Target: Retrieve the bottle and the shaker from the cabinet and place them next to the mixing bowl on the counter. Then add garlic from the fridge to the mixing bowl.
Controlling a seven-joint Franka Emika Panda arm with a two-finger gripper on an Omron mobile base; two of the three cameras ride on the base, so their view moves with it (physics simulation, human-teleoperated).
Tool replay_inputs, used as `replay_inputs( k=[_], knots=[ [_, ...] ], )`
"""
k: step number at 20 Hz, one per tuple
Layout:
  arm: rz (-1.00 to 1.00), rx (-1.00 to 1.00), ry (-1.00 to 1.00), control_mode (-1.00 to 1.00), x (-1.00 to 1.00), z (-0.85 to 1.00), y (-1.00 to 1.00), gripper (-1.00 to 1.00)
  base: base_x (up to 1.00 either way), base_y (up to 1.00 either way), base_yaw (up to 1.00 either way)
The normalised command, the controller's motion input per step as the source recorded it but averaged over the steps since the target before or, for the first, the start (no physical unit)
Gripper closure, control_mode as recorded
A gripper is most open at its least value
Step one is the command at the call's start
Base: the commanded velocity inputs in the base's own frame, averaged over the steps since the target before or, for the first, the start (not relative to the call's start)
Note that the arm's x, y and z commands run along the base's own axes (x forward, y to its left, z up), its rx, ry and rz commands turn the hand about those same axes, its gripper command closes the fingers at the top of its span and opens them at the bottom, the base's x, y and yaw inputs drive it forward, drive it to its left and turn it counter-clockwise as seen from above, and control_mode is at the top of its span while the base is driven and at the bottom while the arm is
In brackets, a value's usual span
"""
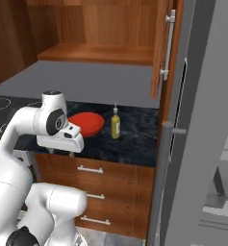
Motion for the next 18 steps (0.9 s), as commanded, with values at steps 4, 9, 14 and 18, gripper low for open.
replay_inputs(
  k=[4,9,14,18],
  knots=[
    [0.00,0.00,0.00,1.00,0.00,0.00,0.00,-1.00,-0.48,0.39,0.17],
    [0.00,0.00,0.00,1.00,0.00,0.00,0.00,-1.00,-0.27,0.33,0.41],
    [0.00,0.00,0.00,1.00,0.00,0.00,0.00,-1.00,-0.08,0.34,0.48],
    [0.00,0.00,0.00,1.00,0.00,0.00,0.00,-1.00,0.00,0.54,0.52]
  ],
)
